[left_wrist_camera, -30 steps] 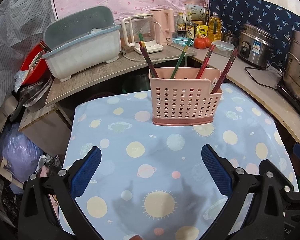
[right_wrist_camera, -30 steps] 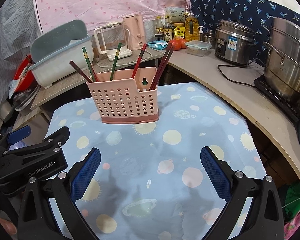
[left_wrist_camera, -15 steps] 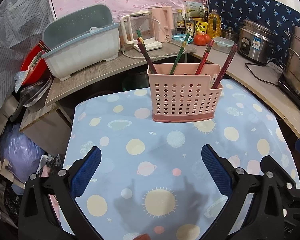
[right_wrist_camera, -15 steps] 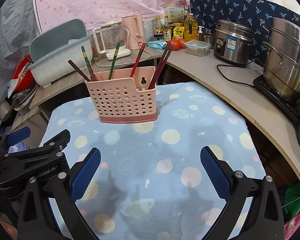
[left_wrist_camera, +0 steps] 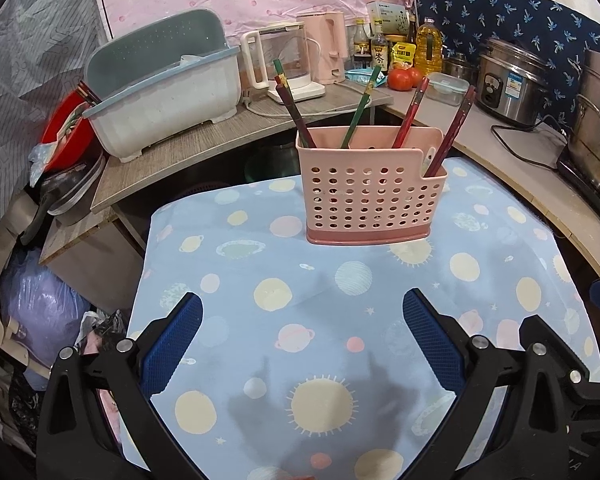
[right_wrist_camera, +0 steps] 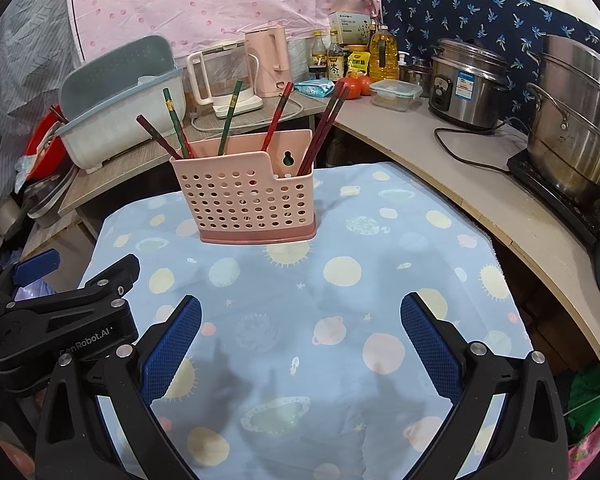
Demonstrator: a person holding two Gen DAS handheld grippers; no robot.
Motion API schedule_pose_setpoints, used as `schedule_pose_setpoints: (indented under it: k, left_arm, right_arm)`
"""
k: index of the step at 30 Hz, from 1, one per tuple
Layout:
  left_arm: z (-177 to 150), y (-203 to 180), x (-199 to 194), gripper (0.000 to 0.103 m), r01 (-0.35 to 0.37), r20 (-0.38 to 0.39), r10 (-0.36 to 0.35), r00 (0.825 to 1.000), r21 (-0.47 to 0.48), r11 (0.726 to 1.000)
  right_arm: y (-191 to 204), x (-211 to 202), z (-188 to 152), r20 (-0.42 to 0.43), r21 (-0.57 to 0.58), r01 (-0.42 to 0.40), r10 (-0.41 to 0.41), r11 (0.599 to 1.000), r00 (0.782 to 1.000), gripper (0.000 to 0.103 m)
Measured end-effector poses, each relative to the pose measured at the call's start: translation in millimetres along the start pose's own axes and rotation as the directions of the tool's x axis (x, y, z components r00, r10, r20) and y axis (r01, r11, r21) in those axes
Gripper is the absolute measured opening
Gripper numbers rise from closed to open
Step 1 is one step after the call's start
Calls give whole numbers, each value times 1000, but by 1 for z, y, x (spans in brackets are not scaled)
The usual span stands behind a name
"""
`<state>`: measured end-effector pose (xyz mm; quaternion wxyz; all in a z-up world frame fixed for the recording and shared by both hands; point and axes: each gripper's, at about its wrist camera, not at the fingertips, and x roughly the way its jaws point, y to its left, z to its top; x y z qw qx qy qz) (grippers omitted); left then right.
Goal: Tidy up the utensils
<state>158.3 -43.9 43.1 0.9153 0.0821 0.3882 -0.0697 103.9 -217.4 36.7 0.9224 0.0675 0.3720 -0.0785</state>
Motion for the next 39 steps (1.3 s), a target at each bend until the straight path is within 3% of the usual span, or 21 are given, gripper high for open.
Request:
schedule_pose_setpoints:
  k: [22, 39]
  left_arm:
    - [-1, 1, 2, 96, -37, -7, 37, 999, 0, 999]
    - [-4, 1, 6, 96, -24, -24, 24, 999, 2, 1000]
  right_arm:
    - [2, 4, -2, -5, -8, 4, -4, 1000, 1000, 96]
    - [2, 6, -2, -3, 4, 4, -4, 1000, 1000, 96]
